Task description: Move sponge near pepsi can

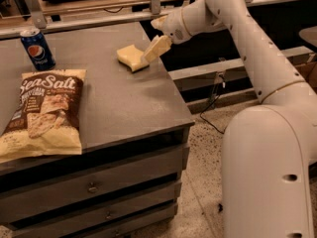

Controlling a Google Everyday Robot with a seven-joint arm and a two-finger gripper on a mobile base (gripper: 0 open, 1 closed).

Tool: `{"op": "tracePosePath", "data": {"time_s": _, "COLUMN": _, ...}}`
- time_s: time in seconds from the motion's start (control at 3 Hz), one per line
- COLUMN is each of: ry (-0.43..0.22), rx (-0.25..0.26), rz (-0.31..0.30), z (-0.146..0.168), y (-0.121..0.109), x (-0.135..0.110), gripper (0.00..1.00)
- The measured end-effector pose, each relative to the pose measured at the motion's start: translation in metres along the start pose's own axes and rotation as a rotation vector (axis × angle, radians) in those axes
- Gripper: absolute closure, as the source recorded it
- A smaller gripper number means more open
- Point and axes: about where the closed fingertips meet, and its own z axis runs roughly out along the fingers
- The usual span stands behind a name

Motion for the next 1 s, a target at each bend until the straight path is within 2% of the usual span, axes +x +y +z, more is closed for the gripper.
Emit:
{"op": "tracePosePath", "data": {"time_s": 0.33, "ry": 0.012, "rx": -0.029, "rz": 0.017, "z": 0.024, "y": 0.005, "x": 0.007, "gripper": 0.00}}
{"op": "tracePosePath", "data": {"time_s": 0.67, "ry": 0.043, "rx": -0.040, "rz": 0.047, "z": 0.045, "y": 0.008, "x": 0.024, "gripper": 0.00}}
{"op": "tracePosePath", "data": {"time_s": 1.0, "ry": 0.059, "rx": -0.032, "rz": 0.062, "z": 0.053, "y": 0.010, "x": 0.033, "gripper": 0.00}}
